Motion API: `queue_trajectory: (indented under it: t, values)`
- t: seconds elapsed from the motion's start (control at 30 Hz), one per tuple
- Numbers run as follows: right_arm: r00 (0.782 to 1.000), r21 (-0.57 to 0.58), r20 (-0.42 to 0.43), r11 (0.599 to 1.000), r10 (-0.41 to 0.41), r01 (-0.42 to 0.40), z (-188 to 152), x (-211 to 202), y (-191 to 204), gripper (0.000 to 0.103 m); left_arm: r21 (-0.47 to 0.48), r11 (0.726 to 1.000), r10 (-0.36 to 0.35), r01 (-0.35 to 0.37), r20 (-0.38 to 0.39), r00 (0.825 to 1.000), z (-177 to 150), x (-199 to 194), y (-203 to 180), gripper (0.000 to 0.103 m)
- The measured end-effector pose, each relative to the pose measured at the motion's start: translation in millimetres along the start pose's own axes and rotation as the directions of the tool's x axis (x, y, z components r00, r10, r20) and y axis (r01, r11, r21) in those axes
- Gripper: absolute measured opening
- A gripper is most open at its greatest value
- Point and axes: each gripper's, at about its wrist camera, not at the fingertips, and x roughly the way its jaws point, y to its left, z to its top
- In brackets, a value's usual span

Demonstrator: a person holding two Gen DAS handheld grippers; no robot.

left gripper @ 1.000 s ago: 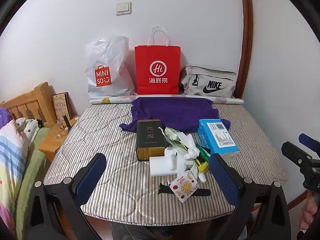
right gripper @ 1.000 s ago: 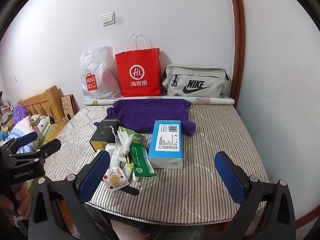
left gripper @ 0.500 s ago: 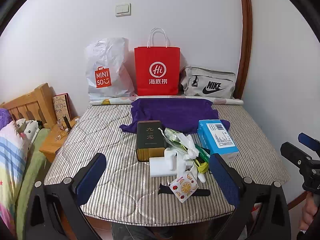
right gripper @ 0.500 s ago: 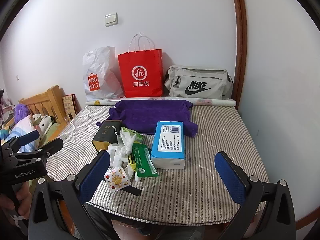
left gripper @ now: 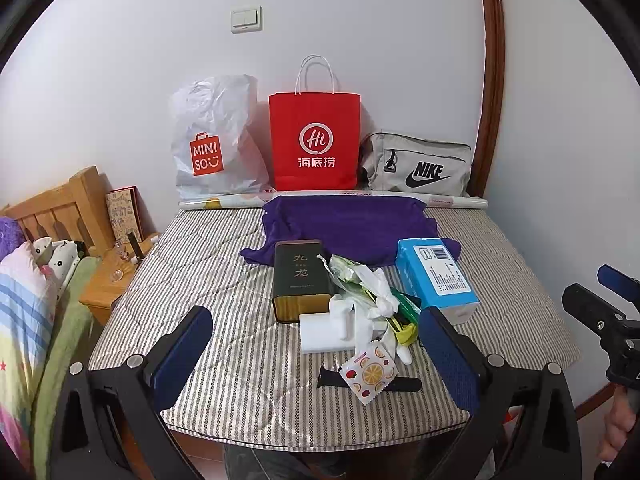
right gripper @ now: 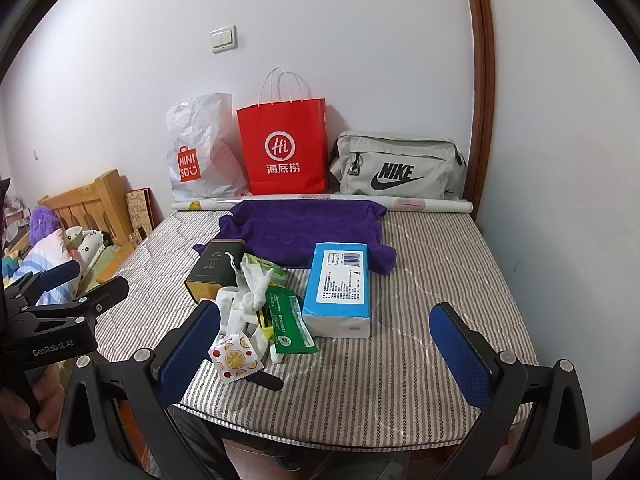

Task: Organize soft objects

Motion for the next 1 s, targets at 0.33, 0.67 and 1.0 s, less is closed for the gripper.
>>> queue_trajectory:
  t: [0.33,0.67,1.0]
  values:
    - [1.0,-0.002,0.0,1.0,0.0,0.0,-0.3,-1.9,3.0,0.103,0.001,1.0,0.0,0.0,0.0,1.0,-0.3,1.1,-1.2,0.103]
    - [1.0,-0.002,0.0,1.0,0.005,-0.005,-0.4,-2.3,3.4,0.103,0.004,1.0,0.001,-0.001,0.001,1.0,-0.2,-0.1,-1.2,0.103]
    - [1.0,-0.025,-0.002,0.999,0.03,-0.03,-0.4,6.7,4.3,0.103,-0.005,1.0,-0.023,0.023,0.007,1.0,1.1,4.2,2.7,0.103]
